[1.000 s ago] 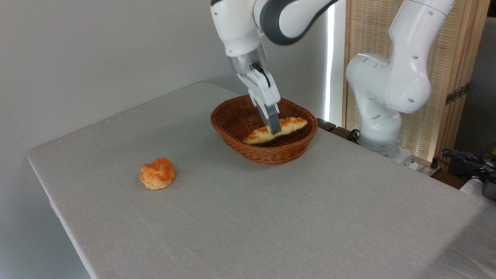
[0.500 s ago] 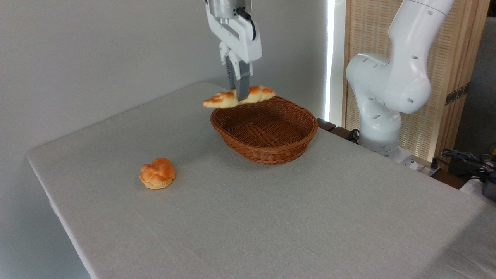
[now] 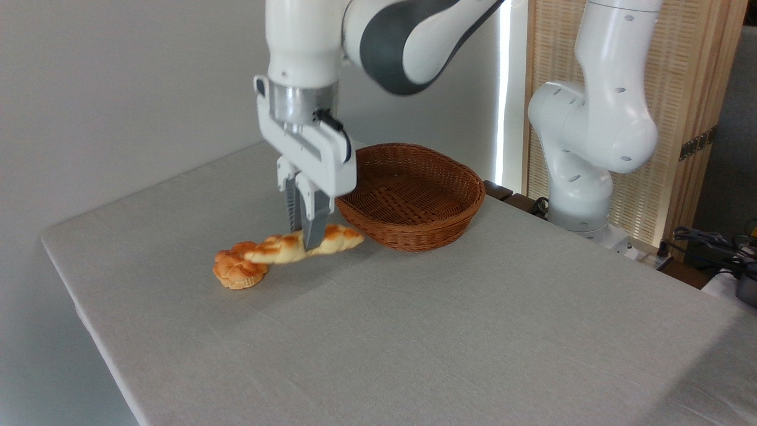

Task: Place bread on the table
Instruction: 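Carry the loaf beside the round roll, lower it, open gripper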

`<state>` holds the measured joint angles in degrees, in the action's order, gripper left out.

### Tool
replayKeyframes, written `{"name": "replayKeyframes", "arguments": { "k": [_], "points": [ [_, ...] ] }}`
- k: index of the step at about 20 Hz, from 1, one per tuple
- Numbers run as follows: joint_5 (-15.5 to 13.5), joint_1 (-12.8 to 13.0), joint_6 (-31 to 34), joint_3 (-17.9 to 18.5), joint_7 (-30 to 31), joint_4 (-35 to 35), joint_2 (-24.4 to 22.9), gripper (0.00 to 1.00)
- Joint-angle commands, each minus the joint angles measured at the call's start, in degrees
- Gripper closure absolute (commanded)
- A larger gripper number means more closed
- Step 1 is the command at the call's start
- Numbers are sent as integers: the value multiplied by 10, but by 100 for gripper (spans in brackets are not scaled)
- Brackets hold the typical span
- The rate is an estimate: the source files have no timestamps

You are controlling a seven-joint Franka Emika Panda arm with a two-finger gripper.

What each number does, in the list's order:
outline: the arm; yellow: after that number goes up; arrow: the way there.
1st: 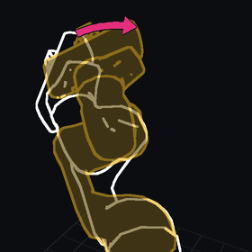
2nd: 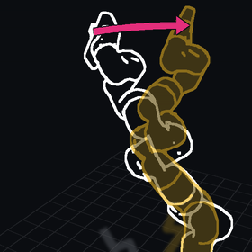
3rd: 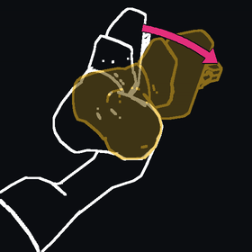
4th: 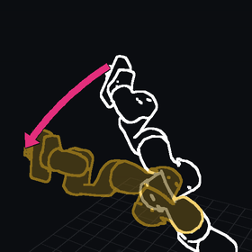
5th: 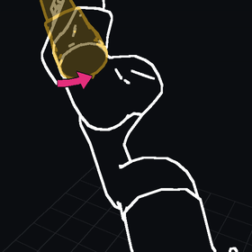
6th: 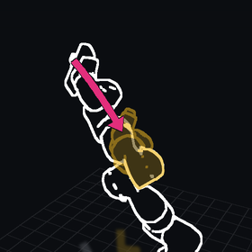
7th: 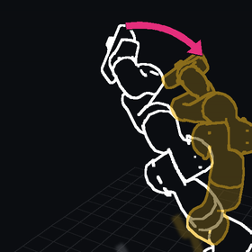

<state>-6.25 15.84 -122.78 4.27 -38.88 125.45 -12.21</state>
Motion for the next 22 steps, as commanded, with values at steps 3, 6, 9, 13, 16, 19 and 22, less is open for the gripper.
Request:
{"name": "replayKeyframes", "arguments": {
  "k": [3,6,9,13,16,19,22],
  "points": [
    [11,6,-34,4,52,-15,58,25],
    [33,6,-34,5,51,-15,61,4],
    [35,5,-33,6,52,-15,61,0],
    [34,5,-32,6,52,-15,61,0],
    [34,2,-30,6,51,-17,54,0],
    [34,-2,0,6,52,-40,44,0],
    [34,-8,80,6,51,-105,44,0]
  ]
}}
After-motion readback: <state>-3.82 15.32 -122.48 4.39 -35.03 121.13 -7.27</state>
